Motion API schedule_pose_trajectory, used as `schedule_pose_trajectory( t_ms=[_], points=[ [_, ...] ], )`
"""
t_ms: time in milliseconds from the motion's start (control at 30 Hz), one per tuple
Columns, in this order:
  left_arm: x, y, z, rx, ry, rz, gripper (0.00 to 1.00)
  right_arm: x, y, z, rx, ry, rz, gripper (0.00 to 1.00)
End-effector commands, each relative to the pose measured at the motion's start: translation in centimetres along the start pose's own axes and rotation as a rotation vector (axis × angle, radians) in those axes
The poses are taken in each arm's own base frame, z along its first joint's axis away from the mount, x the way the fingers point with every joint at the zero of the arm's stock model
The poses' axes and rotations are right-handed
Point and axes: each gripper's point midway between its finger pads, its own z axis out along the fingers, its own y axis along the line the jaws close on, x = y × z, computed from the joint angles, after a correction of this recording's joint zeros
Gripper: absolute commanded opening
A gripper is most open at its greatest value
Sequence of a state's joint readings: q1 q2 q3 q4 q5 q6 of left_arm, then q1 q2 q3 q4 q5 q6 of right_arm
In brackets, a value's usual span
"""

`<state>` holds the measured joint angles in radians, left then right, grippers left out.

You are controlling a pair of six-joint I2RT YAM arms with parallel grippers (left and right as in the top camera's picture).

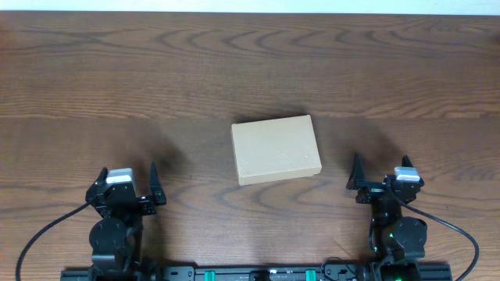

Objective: Pack container

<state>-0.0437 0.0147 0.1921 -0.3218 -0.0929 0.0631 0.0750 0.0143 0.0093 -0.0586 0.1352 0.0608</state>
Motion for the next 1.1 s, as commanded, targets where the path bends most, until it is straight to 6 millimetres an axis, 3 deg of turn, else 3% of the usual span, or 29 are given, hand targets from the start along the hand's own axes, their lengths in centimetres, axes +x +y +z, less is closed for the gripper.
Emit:
schedule_pose_trajectory(
  t_ms=[0, 300, 1067],
  points=[
    [0.6, -0.4, 0.5, 0.030, -0.009, 0.057, 0.95, 0.0, -0.5, 0.0, 0.026, -0.005, 0.014, 0.99],
    [3.7, -1.0, 1.4, 0.068, 0.056, 0.053, 0.95, 0.0, -0.5, 0.0, 0.026, -0.005, 0.014, 0.99],
    [3.6, -1.3, 1.3, 0.087, 0.053, 0.071, 0.95, 0.0, -0.5, 0.0, 0.026, -0.005, 0.014, 0.99]
  ],
)
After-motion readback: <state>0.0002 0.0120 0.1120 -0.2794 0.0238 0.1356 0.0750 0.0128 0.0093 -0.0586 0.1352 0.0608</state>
